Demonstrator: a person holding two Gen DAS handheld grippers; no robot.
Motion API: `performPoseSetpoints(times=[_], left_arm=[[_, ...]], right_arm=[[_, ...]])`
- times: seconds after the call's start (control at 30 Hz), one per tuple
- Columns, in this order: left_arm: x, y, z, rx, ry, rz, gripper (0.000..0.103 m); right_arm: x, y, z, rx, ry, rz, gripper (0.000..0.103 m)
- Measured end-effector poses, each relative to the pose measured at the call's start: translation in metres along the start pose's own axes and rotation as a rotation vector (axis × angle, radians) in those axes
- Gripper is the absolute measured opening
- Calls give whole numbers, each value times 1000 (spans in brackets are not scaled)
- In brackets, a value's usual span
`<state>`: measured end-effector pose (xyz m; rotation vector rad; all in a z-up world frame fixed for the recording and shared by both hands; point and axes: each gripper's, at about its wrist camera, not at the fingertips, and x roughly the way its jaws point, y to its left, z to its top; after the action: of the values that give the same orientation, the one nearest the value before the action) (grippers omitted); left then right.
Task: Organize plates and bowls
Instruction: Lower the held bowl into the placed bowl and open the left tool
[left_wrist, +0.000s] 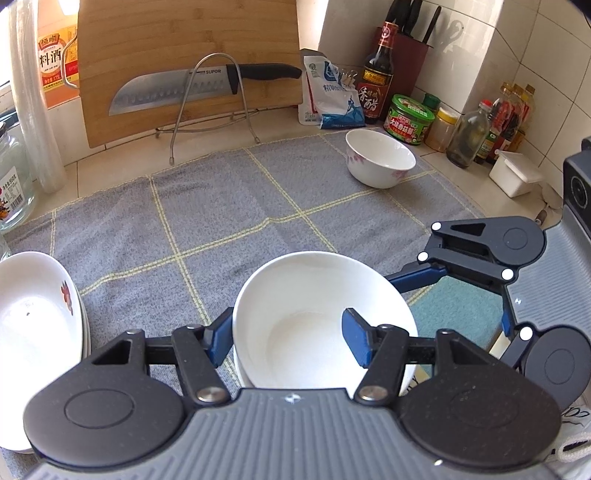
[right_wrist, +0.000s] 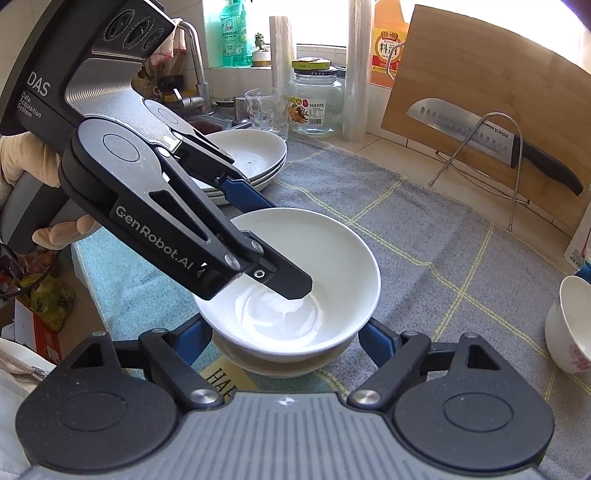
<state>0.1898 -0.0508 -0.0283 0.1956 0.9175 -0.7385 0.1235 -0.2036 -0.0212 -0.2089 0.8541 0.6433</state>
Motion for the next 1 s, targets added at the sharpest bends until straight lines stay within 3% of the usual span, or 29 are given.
performPoseSetpoints(times=[0.23, 0.37, 0.67, 0.77, 1.0], left_arm=[[0, 3, -1, -3, -10, 17, 60], [-1, 3, -1, -4, -17, 14, 60], [-5, 2, 1, 8, -39, 39, 62], [-6, 1, 3, 12, -47, 45, 66], [-7, -1, 7, 23, -62, 47, 71]], right_arm=[[2, 0, -1, 4, -1, 11, 89], [-2, 0, -1, 8, -23, 12, 101], [-23, -12, 2, 55, -93, -5, 102], [-21, -15, -1, 50, -78, -43, 102], [-16, -21, -11, 90, -60, -33, 102]])
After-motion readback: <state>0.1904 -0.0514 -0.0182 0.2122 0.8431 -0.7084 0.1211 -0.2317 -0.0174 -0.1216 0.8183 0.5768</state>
